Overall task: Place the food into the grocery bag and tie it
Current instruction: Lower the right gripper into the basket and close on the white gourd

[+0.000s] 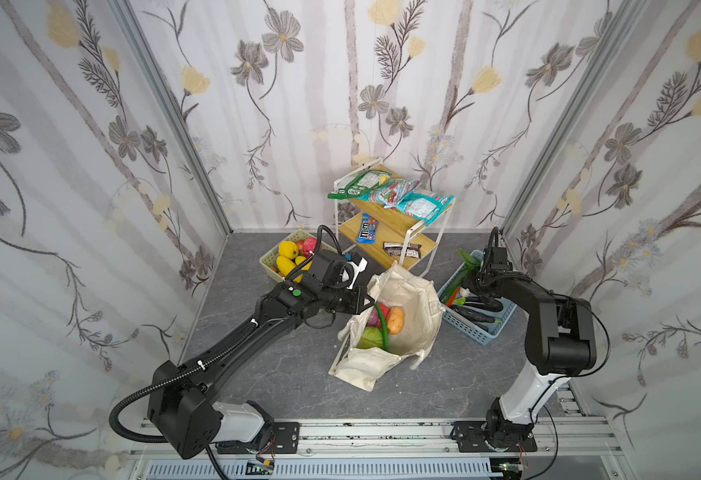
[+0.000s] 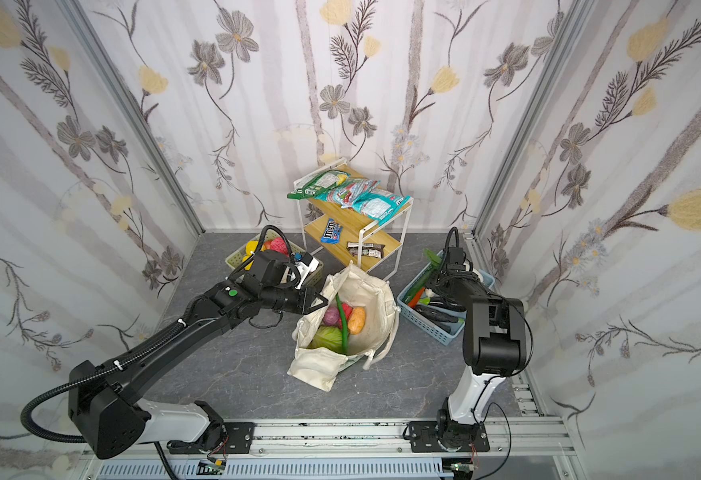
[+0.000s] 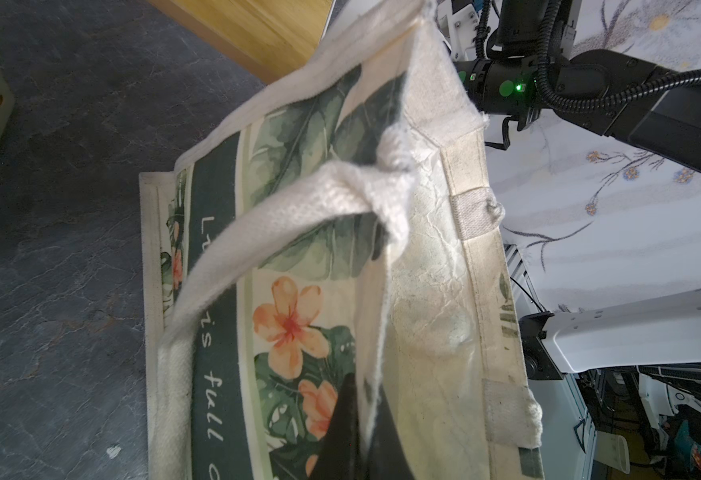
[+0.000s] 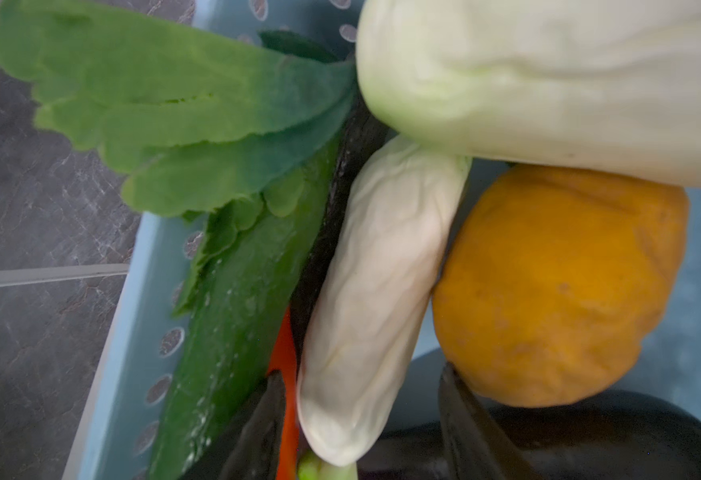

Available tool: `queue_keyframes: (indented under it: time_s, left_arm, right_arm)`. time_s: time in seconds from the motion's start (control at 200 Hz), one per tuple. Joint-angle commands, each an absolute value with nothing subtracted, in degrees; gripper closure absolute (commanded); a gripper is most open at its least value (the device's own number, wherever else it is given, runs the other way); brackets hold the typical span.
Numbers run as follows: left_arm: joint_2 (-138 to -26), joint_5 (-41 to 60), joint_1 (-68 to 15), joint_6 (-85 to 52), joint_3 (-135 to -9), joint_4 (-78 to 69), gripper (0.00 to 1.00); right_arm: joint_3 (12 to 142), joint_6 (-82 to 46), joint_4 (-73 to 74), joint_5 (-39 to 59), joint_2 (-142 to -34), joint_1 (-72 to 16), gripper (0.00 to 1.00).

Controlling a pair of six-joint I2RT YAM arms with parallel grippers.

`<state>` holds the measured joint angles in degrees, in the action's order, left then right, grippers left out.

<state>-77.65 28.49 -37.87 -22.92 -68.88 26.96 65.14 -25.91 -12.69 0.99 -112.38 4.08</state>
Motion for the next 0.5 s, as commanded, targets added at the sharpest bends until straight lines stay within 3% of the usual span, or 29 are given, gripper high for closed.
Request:
queue_keyframes:
  time_s: [0.0,0.23,0.495]
  left_arm:
    - [-77.2,28.2,-37.7,-22.4,-69.9,27.3,1.00]
    - [-77.2,28.2,-37.7,-22.2,-70.3,27.7,1.00]
    - [-77.9,28.5,-37.7,-22.3,-70.7,27.5,1.00]
  right_arm:
    - [65.6,-27.5,-9.9,1.1,-113.5,4.2,0.41]
    - [65.6,-26.9,-10.9,1.6,-115.7,4.4,0.41]
    - [63.6,-25.9,-11.0,1.7,-112.8,4.7,0.54]
